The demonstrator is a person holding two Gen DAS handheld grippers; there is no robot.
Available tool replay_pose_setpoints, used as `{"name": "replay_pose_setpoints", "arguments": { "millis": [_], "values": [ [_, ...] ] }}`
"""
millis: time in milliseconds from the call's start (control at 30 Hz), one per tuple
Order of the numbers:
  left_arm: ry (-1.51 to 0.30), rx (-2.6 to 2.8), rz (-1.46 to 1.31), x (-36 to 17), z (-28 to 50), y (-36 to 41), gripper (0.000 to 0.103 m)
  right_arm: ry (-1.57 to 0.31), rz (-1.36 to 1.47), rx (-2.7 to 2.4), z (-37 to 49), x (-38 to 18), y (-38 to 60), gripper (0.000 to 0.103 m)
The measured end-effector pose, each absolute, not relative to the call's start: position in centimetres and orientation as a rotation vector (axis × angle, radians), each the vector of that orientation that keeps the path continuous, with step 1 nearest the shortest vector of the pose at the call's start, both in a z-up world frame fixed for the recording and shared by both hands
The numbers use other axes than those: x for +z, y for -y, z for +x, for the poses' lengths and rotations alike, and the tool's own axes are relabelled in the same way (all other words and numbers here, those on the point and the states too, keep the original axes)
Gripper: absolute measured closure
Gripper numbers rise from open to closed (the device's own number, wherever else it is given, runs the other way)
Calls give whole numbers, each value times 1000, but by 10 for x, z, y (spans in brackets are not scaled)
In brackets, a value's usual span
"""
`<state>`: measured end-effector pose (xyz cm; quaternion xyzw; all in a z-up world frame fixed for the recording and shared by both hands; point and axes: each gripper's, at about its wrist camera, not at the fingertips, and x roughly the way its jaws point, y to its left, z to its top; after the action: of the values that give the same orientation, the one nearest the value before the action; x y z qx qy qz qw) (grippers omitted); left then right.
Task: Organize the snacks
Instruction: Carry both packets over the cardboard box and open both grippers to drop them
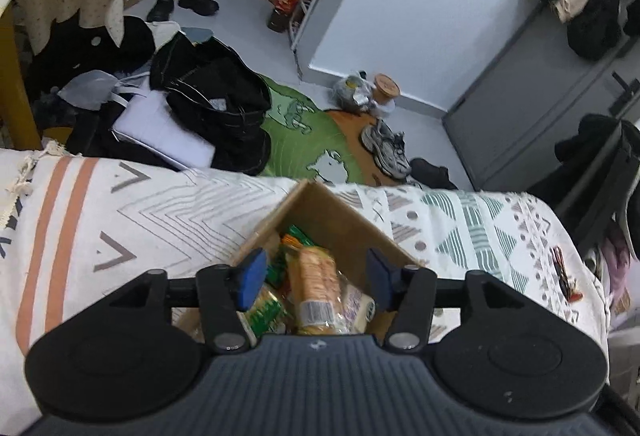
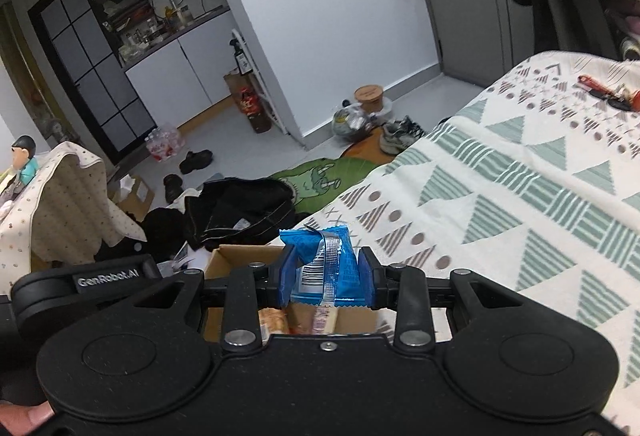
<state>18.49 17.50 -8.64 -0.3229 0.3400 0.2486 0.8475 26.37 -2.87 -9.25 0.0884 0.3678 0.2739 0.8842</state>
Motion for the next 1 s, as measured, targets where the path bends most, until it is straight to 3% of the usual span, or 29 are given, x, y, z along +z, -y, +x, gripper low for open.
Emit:
{"name": "replay_pose_setpoints", "arguments": {
  "millis": [200,333,833,1000],
  "values": [
    [-695,569,-702,-88,184,-186,40,-790,211,619,271,-97,9,70],
    [-704,580,-709,-92,187,-189,31,-830,240,644,279,-100,-1,56],
    [-727,582,-663,-91,195,-174,17,-832,278,530,269,-98,69,56],
    [-733,563,-615,-84,195,-158,16,-817,283,482,257,-91,95,50]
  ]
}}
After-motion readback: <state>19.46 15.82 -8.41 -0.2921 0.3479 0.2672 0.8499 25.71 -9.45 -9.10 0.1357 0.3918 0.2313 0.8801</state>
